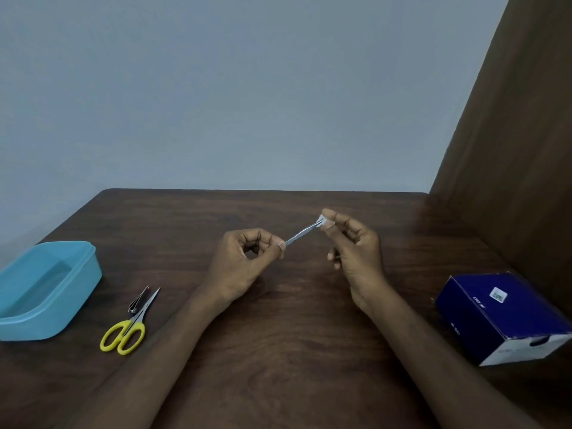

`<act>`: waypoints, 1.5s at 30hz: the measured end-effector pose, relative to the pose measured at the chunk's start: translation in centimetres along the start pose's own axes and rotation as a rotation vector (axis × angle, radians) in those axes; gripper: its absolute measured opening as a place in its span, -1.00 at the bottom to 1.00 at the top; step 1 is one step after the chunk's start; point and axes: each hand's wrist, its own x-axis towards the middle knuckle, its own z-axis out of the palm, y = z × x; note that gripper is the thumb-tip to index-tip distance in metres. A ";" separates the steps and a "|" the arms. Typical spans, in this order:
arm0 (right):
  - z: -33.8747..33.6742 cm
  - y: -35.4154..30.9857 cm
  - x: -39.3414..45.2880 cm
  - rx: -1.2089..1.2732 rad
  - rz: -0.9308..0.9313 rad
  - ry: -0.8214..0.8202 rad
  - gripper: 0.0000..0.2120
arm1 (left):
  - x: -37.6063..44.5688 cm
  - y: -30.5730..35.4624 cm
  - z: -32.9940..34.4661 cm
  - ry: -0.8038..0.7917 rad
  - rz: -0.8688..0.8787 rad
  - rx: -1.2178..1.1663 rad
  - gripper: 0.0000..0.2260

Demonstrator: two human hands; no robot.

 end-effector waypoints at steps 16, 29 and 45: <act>0.7 -0.8 -0.9 0.091 0.197 -0.176 -0.92 | 0.2 -0.7 0.2 0.066 -0.096 0.041 -0.86; 0.1 -0.6 -0.6 -0.081 -0.096 -0.024 -0.83 | 0.0 -0.4 0.2 0.035 -0.063 0.119 -0.88; -0.4 -0.5 0.5 0.088 -0.002 0.202 -0.82 | 0.1 -0.4 0.2 0.020 -0.021 0.133 -0.85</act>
